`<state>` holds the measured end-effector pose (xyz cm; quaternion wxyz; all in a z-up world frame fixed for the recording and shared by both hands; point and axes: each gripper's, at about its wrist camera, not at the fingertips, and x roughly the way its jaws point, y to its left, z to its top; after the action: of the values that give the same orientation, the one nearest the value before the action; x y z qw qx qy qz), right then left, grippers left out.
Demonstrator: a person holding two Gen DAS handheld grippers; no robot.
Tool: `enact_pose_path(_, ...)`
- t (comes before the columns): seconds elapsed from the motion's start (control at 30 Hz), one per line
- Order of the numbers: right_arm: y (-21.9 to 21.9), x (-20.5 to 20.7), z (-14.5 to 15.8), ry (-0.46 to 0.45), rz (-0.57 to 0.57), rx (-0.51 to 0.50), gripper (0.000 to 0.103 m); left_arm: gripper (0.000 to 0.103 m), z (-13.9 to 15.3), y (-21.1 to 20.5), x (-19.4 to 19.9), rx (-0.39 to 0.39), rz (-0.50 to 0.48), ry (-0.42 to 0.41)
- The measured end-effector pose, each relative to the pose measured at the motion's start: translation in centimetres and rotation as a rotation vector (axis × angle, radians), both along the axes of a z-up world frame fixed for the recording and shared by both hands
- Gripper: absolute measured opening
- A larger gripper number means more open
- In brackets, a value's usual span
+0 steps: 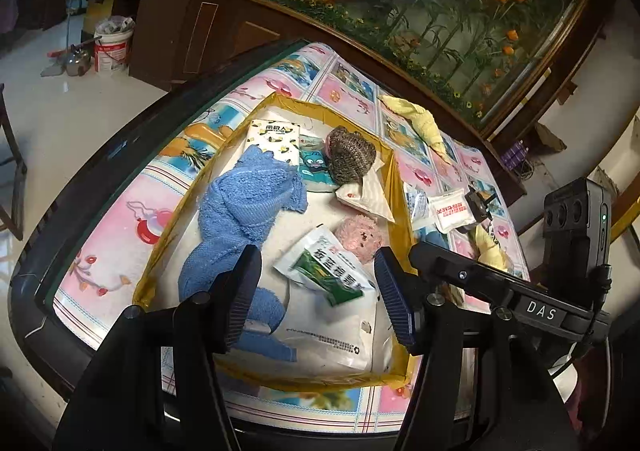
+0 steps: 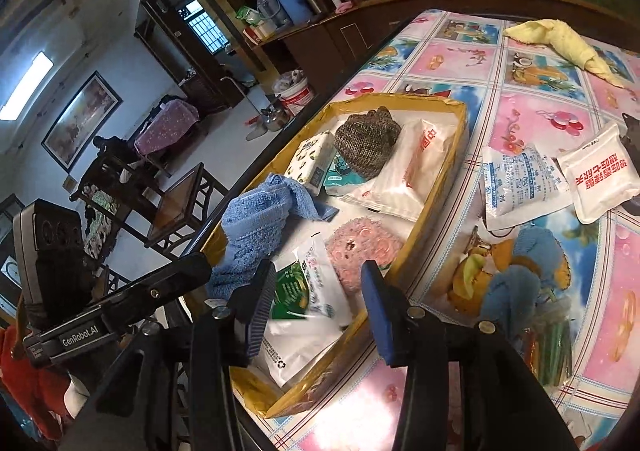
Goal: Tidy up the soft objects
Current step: 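Lower both packets into the tray and open both tools, then move the right tool to the yellow fuzzy towel while the left tool approaches the blue towel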
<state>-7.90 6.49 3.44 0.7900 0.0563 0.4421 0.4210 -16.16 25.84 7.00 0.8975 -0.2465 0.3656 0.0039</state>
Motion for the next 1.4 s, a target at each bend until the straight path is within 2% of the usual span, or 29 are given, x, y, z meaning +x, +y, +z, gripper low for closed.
enact_pose_path(0.33,-2.5,0.0,-0.4,0.003,-0.030,0.025,0.045,0.059,1.1,-3.3,0.0,0.056,-0.077,-0.016)
enact_pose_path(0.77,-7.8,1.2,-1.8,0.032,-0.125,0.047,0.045,0.059,0.9,-5.4,0.6,0.026,-0.110,0.022)
enact_pose_path(0.9,-11.3,2.7,1.7,-0.036,-0.207,0.090,0.045,0.059,1.2,-6.1,0.7,0.037,-0.121,0.022)
enact_pose_path(1.0,-15.9,3.7,6.8,-0.166,-0.326,0.146,0.045,0.059,1.2,-6.4,0.8,0.037,-0.127,0.025)
enact_pose_path(1.03,-17.6,3.6,8.6,-0.216,-0.376,0.168,0.049,0.059,1.1,-6.4,0.8,0.034,-0.127,0.026)
enact_pose_path(1.07,-19.3,3.4,10.0,-0.259,-0.424,0.190,0.061,0.059,1.1,-6.5,0.8,0.029,-0.127,0.029)
enact_pose_path(1.13,-21.6,2.7,11.3,-0.310,-0.495,0.218,0.076,0.059,1.0,-6.6,0.9,0.021,-0.128,0.032)
enact_pose_path(1.23,-23.2,2.0,10.0,-0.323,-0.538,0.181,0.077,0.059,0.8,-7.0,1.0,0.008,-0.146,0.034)
enact_pose_path(1.33,-23.0,2.5,5.5,-0.241,-0.529,0.078,0.077,0.059,0.9,-7.4,0.9,-0.014,-0.166,0.021)
enact_pose_path(1.4,-23.2,2.7,3.0,-0.201,-0.538,0.034,0.077,0.059,1.5,-7.8,0.5,-0.025,-0.186,-0.024)
